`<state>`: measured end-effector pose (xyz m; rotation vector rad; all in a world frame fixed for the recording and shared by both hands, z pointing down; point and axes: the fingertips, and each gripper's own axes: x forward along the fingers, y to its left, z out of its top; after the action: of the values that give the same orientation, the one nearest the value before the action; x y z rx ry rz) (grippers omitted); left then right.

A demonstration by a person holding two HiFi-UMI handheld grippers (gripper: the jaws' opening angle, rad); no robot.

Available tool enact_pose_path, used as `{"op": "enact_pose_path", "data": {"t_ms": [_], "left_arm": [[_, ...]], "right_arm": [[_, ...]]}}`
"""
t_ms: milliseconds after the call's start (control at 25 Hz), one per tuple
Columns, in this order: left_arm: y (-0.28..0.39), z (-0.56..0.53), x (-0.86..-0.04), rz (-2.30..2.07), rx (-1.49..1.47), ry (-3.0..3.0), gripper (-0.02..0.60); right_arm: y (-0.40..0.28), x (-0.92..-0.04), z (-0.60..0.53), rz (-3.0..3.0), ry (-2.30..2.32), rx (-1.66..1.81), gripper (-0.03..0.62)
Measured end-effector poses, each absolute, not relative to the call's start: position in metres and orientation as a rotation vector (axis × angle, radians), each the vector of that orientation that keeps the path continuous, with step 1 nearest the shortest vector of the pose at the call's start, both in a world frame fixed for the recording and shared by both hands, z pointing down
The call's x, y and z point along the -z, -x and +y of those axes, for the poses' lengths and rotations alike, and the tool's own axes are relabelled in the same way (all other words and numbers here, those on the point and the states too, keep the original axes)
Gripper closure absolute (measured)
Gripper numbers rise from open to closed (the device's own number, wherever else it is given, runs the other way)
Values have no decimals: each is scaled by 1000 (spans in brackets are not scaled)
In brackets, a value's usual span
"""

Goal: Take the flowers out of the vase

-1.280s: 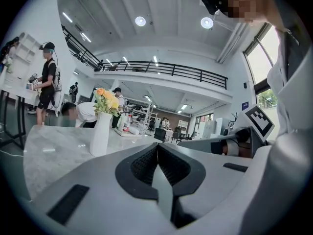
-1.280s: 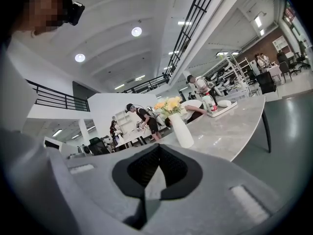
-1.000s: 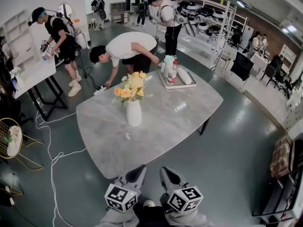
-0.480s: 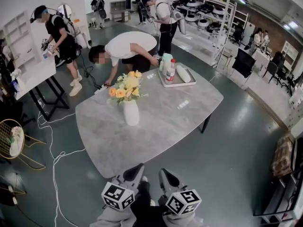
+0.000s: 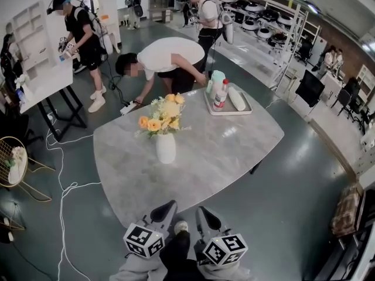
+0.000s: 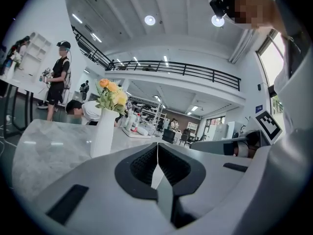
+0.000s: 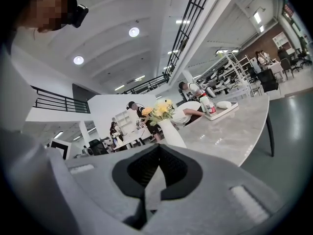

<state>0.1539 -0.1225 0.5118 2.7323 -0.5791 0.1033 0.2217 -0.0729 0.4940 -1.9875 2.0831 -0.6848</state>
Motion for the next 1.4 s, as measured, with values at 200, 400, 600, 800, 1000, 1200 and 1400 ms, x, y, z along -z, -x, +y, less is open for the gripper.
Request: {"op": "enact_pose_path", "data": {"t_ms": [200, 400, 600, 800, 1000, 1200, 1400], "left_arm": [[-177, -163, -514, -627, -82, -2715, 580], [-191, -215, -509, -701, -63, -2684, 580], [-195, -266, -510, -786, -41, -2661, 580], [-196, -305, -514, -866, -7, -2624, 580], [-201, -327, -522, -924, 12, -2608, 580], [-198, -333, -523, -955, 19, -2610, 579], [-188, -335, -511, -1019, 17, -2626, 579]], "right_arm": [[-245, -495, -116, 2141, 1961, 700, 595], [-268, -487, -167, 2183, 1944, 702, 595], [-284, -485, -218, 2238, 1923, 708, 595], [-283, -487, -262, 2336, 1859, 713, 595], [-295, -494, -292, 2395, 1833, 700, 595], [-300, -500, -308, 2396, 1822, 700, 595], [-301, -499, -307, 2403, 1796, 720, 595]]}}
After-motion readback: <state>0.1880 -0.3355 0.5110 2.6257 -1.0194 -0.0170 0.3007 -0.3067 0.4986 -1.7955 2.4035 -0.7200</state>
